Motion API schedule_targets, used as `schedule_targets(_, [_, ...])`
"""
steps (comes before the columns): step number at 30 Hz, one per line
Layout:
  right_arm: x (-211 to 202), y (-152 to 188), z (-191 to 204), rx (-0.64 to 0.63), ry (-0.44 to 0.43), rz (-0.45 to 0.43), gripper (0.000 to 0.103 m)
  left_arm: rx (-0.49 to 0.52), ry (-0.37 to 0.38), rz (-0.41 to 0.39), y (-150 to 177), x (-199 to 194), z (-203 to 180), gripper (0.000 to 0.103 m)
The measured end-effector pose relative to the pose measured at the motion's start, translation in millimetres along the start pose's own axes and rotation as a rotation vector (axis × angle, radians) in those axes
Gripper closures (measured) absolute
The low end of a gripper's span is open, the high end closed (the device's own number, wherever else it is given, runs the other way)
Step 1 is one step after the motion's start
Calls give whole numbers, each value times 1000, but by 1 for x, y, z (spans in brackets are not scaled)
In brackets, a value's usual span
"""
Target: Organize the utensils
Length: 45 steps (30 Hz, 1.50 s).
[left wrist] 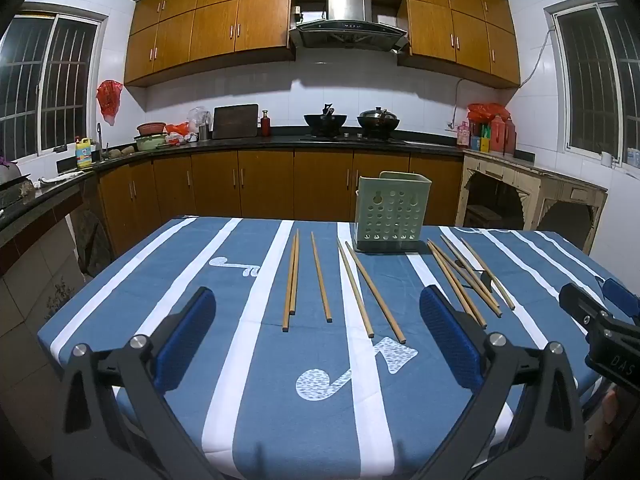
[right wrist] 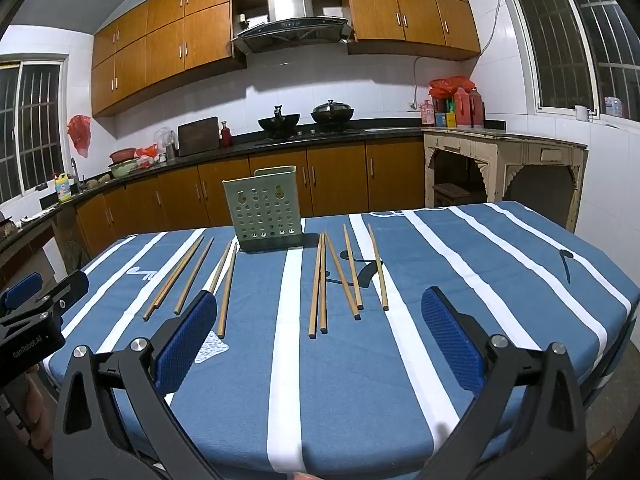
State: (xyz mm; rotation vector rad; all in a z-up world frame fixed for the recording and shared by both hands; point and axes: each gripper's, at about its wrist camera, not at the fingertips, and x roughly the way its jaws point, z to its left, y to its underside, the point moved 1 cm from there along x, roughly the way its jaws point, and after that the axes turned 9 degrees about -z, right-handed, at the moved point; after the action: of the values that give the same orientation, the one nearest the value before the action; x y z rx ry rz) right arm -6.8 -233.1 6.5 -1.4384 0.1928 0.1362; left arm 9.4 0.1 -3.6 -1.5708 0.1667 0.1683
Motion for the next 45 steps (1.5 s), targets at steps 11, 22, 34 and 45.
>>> schedule_targets(11, [0,0,0,1,0,1,2,0,0,1,0,0,0,4])
schedule_targets(22, [0,0,0,1,0,1,2,0,0,2,0,0,0,4])
schedule_targets(34, [0,1,0,2,1,1,2,0,0,2,0,0,0,4])
schedule_targets(45, [1,1,-1,2,0,2,2,0,0,2,1,0,0,4])
